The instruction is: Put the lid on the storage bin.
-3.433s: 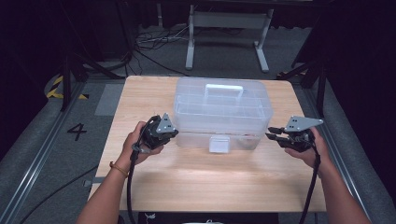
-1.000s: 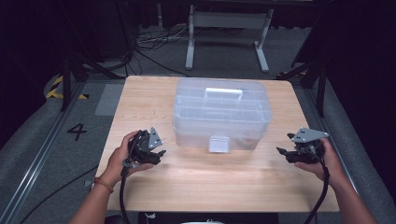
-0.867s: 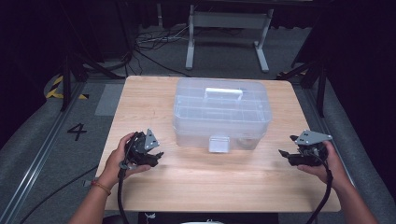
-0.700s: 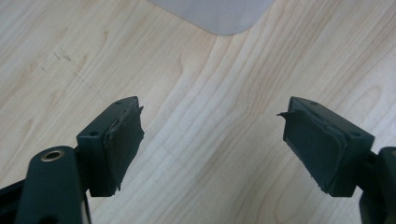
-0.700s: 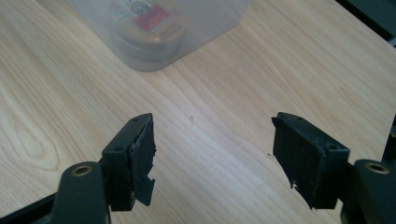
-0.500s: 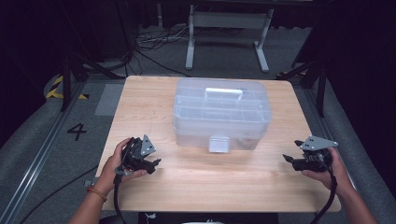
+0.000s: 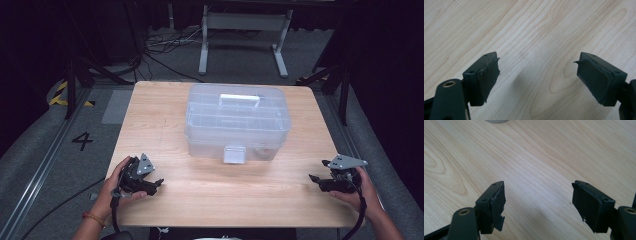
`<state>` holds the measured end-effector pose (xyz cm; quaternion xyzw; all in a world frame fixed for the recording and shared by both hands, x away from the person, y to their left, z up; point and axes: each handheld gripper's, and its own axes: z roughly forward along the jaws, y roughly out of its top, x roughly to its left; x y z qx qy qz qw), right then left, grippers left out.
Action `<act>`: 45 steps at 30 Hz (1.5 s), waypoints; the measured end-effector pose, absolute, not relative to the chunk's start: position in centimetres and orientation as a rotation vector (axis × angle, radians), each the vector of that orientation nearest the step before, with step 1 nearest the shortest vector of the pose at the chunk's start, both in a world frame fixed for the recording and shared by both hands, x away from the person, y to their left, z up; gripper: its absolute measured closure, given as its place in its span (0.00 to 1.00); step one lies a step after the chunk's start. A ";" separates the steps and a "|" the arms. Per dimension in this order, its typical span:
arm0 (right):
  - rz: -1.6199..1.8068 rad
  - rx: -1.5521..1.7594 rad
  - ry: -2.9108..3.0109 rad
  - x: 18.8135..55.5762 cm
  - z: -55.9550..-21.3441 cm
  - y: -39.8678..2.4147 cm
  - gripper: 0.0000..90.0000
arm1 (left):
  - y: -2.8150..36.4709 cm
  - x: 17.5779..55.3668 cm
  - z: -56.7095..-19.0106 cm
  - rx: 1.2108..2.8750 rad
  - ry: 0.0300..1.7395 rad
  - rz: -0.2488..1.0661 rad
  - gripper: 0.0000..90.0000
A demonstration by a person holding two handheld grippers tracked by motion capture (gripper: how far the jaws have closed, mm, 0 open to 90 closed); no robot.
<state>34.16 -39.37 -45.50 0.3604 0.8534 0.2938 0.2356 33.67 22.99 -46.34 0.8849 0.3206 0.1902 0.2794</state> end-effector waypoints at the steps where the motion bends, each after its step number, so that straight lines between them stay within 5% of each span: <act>1: 0.813 0.995 2.340 34.1 -45.7 -39.6 0.30 | 23.2 33.5 -46.4 2.369 0.868 0.502 0.20; 16: 1.004 1.241 2.249 33.0 -48.9 -42.9 0.21 | 25.6 32.0 -48.3 2.188 1.035 0.402 0.18; 45: 0.997 1.255 2.238 33.0 -48.9 -43.0 0.20 | 25.4 32.2 -48.4 2.184 1.064 0.406 0.13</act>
